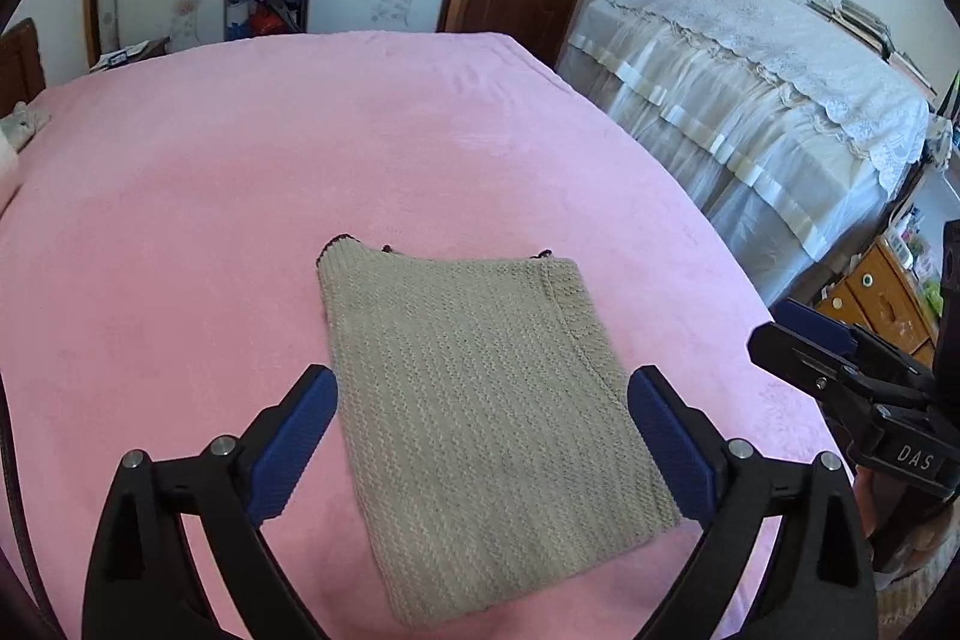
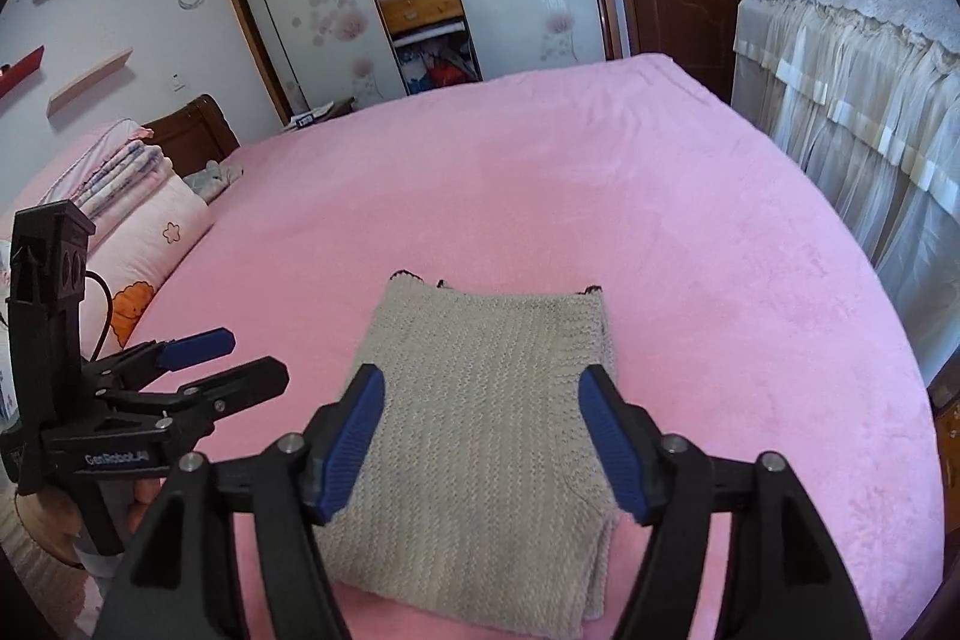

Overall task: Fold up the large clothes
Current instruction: 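Move both open grippers to the end of the folded cardigan, then grasp the cardigan end with both grippers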

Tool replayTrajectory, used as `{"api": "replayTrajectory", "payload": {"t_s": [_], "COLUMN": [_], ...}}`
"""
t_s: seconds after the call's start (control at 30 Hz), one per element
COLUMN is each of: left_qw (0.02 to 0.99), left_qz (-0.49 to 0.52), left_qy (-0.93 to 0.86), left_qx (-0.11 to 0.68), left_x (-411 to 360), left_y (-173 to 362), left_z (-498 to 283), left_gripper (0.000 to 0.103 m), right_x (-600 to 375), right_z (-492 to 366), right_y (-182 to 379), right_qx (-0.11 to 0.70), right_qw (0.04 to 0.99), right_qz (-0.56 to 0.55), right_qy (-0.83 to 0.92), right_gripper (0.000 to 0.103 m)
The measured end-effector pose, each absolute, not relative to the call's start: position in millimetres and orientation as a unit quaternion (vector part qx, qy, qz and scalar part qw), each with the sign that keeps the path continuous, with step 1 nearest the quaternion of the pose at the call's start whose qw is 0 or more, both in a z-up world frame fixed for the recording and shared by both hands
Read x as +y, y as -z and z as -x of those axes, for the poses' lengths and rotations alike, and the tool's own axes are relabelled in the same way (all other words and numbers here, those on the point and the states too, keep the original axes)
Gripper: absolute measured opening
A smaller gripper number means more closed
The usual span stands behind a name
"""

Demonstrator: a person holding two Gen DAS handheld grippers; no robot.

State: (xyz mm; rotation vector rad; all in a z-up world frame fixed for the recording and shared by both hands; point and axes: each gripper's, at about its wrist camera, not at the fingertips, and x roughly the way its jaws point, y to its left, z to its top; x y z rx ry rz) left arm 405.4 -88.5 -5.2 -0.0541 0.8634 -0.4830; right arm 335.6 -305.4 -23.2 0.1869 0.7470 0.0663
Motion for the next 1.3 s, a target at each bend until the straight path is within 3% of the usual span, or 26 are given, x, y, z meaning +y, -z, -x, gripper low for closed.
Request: {"api": "replayTrajectory", "payload": {"t_s": [0.13, 0.43, 0.93, 1.3], "left_qw": [0.887, 0.891, 0.860, 0.835], "left_qz": [0.020, 0.014, 0.090, 0.128], "left_qy": [0.215, 0.228, 0.223, 0.209], "left_qx": [0.409, 0.392, 0.450, 0.492], "left_x": [-82, -64, -61, -62], "left_y": [-3, 21, 137, 197], "left_z": [-383, -350, -391, -418], "left_gripper": [0.103, 0.103, 0.103, 0.103], "right_x": [-308, -330, -346, -366], "right_z": [-316, -297, -318, -344], "right_y": [14, 40, 158, 213], "right_qx": [0.358, 0.385, 0.462, 0.483], "right_qw": [0.930, 0.919, 0.879, 0.856], "right_qz": [-0.080, -0.082, -0.107, -0.170], "right_qy": [-0.026, -0.024, -0.045, -0.072], "right_gripper": [0.080, 0.085, 0.085, 0.085]}}
